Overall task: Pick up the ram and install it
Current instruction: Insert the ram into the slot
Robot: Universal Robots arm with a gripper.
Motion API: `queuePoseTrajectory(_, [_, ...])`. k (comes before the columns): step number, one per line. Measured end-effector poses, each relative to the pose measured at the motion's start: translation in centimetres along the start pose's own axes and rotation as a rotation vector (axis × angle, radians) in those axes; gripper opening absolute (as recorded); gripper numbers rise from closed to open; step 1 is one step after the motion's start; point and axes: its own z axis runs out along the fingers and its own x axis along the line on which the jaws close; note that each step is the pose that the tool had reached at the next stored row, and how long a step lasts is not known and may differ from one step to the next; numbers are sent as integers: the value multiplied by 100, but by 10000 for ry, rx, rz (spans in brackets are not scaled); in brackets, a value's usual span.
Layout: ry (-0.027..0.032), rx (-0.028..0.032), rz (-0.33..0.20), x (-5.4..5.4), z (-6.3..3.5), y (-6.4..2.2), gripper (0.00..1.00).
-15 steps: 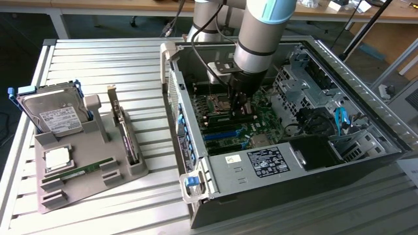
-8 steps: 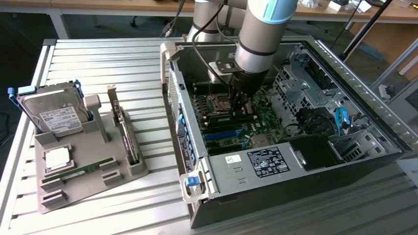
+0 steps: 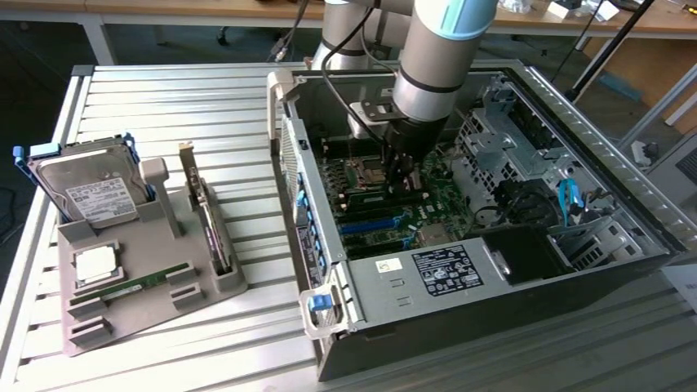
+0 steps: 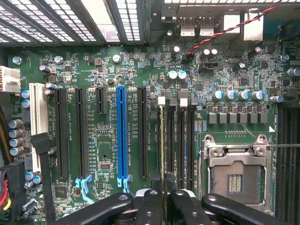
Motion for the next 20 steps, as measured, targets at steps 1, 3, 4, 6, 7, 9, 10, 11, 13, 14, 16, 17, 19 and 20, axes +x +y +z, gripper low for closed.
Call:
queuePoseTrajectory(1, [0, 0, 0, 0, 0, 0, 13])
queuePoseTrajectory(3, [-3, 4, -1, 0, 1, 4, 13])
queuePoseTrajectory(4, [-6, 9, -4, -1, 2, 13, 13])
queuePoseTrajectory(6, [-2, 1, 0, 0, 0, 24, 13])
queuePoseTrajectory(7, [-1, 1, 0, 0, -1, 25, 13])
queuePoseTrajectory(9, [-1, 0, 1, 0, -1, 25, 13])
queuePoseTrajectory(10, [-1, 0, 0, 1, -1, 25, 13])
queuePoseTrajectory(11, [-1, 1, 1, 1, 0, 25, 13])
queuePoseTrajectory(13, [37, 2, -1, 2, 0, 24, 13])
queuePoseTrajectory(14, [40, 1, -3, 2, 0, 25, 13])
queuePoseTrajectory(16, [41, 1, -2, 2, -1, 25, 13])
queuePoseTrajectory(17, [41, 1, -2, 2, -1, 25, 13])
queuePoseTrajectory(19, [40, 1, -2, 2, -1, 25, 13])
queuePoseTrajectory(20, [38, 1, 0, 2, -1, 22, 13])
